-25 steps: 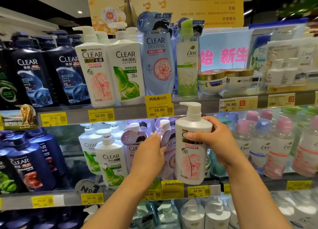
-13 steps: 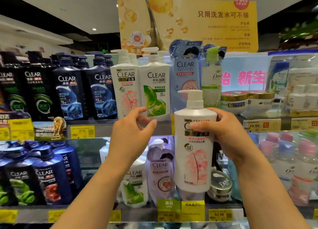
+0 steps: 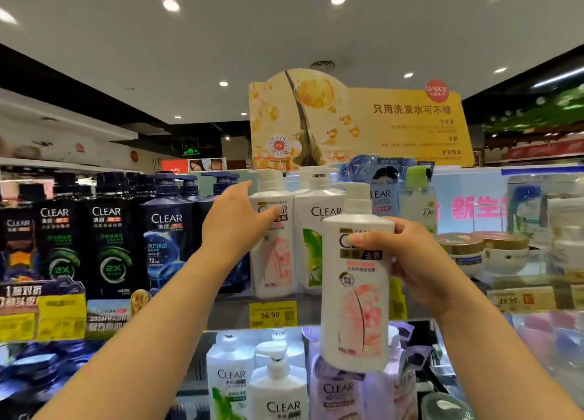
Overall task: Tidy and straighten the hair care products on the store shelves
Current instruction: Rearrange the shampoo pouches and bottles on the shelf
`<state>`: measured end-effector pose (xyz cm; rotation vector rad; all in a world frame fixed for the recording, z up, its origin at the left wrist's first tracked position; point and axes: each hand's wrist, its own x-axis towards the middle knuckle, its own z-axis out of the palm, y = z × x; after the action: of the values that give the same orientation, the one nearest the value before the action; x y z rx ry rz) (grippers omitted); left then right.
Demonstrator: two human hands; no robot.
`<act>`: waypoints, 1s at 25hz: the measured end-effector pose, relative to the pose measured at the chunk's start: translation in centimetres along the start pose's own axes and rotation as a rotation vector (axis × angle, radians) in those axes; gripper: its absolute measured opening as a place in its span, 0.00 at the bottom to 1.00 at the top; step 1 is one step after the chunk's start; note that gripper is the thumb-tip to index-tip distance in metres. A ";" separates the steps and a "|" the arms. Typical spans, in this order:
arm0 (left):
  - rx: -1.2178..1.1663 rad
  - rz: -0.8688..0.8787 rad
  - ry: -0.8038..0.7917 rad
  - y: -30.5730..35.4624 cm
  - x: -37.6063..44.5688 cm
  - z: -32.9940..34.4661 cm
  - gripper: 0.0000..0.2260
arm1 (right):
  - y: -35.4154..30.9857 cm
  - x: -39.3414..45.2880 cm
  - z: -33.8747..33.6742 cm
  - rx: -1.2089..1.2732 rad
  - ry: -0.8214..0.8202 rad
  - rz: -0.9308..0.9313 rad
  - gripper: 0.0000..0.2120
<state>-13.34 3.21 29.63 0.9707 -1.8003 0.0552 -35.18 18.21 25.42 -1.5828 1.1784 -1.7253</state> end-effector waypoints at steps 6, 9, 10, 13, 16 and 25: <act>-0.049 0.346 0.068 2.9 0.6 2.9 0.27 | -1.3 0.8 0.1 -0.016 0.048 -0.033 0.20; -0.009 0.271 -0.176 5.2 1.4 4.4 0.23 | -1.5 0.8 -0.1 -0.025 0.072 -0.013 0.21; -0.010 0.241 -0.249 5.7 1.9 4.6 0.19 | -1.5 0.8 -0.3 -0.031 0.088 -0.004 0.21; -0.009 0.179 -0.386 6.0 2.8 5.1 0.16 | -1.5 0.8 -0.8 -0.055 0.124 0.008 0.22; 0.081 0.200 -0.377 6.1 3.3 5.1 0.21 | -1.8 0.9 -1.3 -0.064 0.161 0.001 0.22; -0.112 0.199 -0.373 5.6 2.1 2.2 0.30 | -3.4 1.2 -2.1 -0.161 0.151 -0.049 0.21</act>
<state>-18.82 4.76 32.46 0.7535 -2.2142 -0.1092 -36.85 19.41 29.12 -1.6082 1.3938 -1.8492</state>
